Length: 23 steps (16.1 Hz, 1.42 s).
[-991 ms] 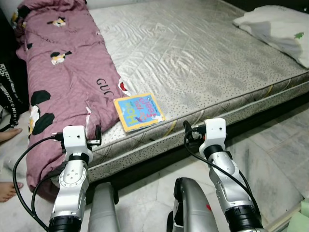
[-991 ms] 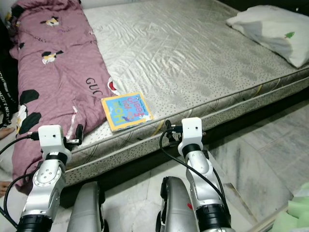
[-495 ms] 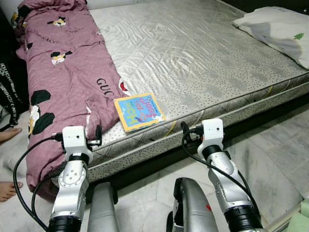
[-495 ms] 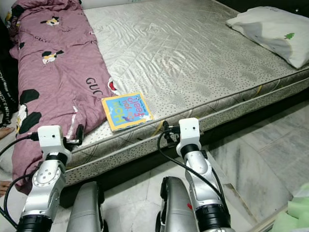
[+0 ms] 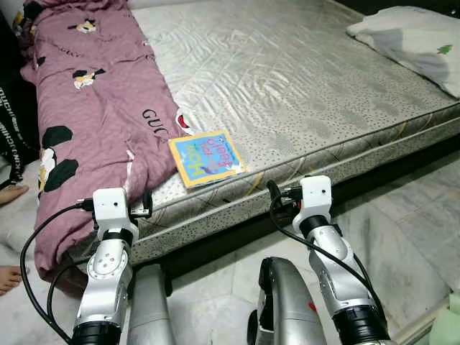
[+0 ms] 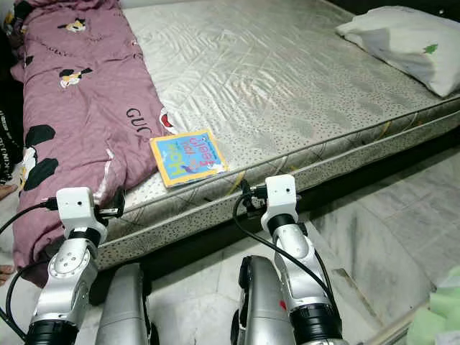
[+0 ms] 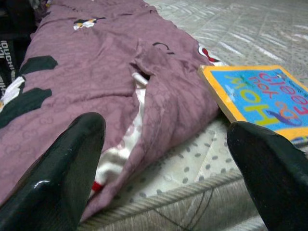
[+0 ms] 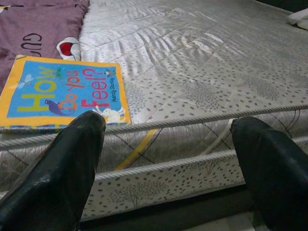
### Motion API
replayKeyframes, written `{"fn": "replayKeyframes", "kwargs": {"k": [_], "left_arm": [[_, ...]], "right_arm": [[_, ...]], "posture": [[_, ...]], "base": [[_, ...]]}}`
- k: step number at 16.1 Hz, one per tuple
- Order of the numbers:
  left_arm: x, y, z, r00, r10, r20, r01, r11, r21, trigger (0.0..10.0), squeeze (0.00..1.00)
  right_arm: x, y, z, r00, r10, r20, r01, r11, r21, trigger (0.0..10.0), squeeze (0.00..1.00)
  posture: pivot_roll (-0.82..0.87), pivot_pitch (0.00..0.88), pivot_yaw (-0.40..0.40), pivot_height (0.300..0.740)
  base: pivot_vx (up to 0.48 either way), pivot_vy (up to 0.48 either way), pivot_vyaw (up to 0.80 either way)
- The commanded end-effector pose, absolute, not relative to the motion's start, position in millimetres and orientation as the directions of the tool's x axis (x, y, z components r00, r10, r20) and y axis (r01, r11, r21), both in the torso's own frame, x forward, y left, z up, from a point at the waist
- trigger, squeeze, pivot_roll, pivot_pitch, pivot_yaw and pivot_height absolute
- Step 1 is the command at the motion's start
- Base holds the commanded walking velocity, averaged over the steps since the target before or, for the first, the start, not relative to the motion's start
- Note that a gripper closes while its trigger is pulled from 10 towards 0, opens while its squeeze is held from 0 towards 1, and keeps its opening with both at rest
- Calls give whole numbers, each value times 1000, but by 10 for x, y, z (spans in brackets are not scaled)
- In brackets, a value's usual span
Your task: Clean up the room
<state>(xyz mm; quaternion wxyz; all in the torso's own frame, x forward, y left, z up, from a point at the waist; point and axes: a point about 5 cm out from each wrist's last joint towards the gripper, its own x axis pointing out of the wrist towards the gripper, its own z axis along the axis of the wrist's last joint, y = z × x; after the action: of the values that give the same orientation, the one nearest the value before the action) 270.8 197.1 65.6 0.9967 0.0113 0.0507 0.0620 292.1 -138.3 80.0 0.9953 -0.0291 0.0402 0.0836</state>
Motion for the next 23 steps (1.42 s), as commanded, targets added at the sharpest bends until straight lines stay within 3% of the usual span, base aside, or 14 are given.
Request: {"fn": "replayKeyframes", "kwargs": {"k": [1,7,12,16,23], "left_arm": [[2713,1978,658,986,125,-106,-123,992,26,10000,0],[2729,1976,661,986,127,-105,-125,992,22,10000,0],[2745,1972,664,986,128,-105,-127,992,18,10000,0],[2747,1972,659,986,127,-108,-126,992,17,10000,0],[2738,1966,644,986,122,-112,-121,993,16,10000,0]], "right_arm": [[2921,-1391,810,982,166,-85,-172,983,-64,10000,0],[2928,-1376,821,981,179,-80,-185,979,-83,10000,0],[2947,-1396,818,982,169,-85,-175,982,-70,10000,0],[2950,-1406,808,982,163,-94,-169,984,-58,10000,0],[2940,-1407,800,981,167,-95,-173,983,-63,10000,0]], "posture": [[13,69,-26,524],[14,66,-28,524],[12,61,-27,524],[11,59,-26,524],[13,54,-28,524]], "base": [[0,0,444],[0,0,636],[0,0,0],[0,0,-727],[115,0,0]]}}
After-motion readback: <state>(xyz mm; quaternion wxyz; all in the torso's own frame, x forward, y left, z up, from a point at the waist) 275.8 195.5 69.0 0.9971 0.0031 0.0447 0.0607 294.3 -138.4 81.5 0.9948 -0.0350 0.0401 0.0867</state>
